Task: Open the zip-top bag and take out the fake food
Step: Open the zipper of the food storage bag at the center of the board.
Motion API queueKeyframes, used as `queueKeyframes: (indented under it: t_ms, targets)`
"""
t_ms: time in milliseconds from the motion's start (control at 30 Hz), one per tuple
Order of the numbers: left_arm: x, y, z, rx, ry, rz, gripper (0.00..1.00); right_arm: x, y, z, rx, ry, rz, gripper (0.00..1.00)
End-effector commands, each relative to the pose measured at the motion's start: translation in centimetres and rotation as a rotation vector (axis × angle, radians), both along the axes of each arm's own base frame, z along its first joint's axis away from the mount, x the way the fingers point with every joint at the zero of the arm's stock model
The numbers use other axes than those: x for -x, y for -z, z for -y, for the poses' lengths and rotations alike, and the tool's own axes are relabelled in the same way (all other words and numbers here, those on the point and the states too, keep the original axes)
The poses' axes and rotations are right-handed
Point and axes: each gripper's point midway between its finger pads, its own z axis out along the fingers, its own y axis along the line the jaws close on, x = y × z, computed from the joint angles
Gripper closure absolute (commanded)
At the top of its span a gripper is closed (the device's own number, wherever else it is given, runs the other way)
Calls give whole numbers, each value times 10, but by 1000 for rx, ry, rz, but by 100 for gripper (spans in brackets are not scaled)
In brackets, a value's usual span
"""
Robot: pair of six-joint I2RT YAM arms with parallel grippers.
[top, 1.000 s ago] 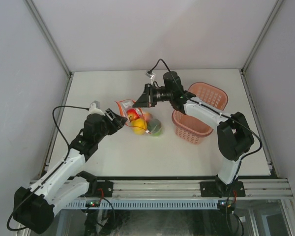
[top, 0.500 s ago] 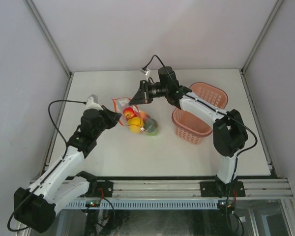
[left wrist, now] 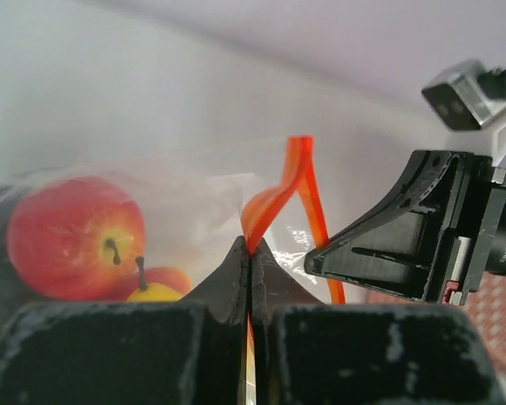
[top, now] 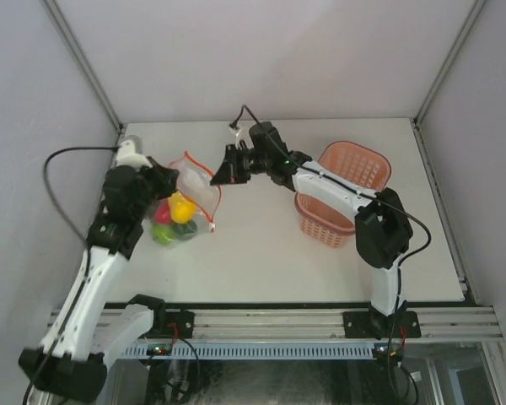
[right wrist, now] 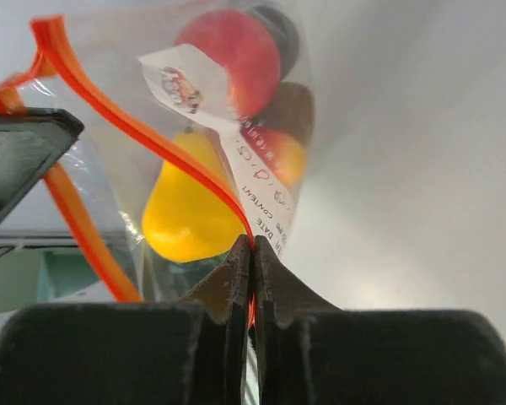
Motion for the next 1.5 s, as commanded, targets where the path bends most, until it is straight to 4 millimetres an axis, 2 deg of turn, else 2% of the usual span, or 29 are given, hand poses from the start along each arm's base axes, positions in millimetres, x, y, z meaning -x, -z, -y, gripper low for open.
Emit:
queueKeyframes:
  t_ms: [0, 100, 167, 333, 433, 533, 633, 700, 833, 933, 1067, 1200, 1333, 1467]
  targets:
    - [-17, 85, 42, -50, 239, -253, 100, -12, 95, 20, 203, 93, -86, 100]
    - [-25, 113, 56, -77, 314, -339, 100, -10, 121, 33, 274, 73, -74, 100]
    - [-28, 121, 61, -84, 339, -364, 100, -11, 123, 42, 288, 59, -61, 100]
    - [-26, 123, 73, -79, 418, -356, 100, -17, 96, 69, 266, 50, 87, 93]
    - [-19, 120, 87, -65, 524, -347, 100, -9, 77, 77, 254, -13, 181, 74]
    - [-11, 119, 98, -65, 627, -335, 100, 9, 52, 83, 183, -144, 304, 60]
    - [-2, 120, 104, -57, 686, -337, 100, 37, 28, 89, 102, -327, 446, 55]
    - [3, 118, 105, -53, 701, -329, 100, 55, 20, 91, 55, -419, 528, 55]
    - [10, 116, 110, -50, 736, -308, 100, 90, 19, 81, -19, -544, 621, 52]
    - [13, 112, 115, -24, 755, -303, 100, 105, 22, 63, -80, -551, 506, 52]
    - [13, 110, 117, -5, 754, -289, 100, 107, 32, 41, -110, -474, 372, 51]
    - [12, 110, 117, 6, 741, -282, 100, 99, 51, 36, -96, -409, 273, 52]
    - [12, 109, 118, 15, 750, -282, 100, 97, 67, 36, -79, -415, 282, 51]
    - [12, 111, 119, 14, 754, -285, 100, 95, 66, 37, -80, -428, 330, 51]
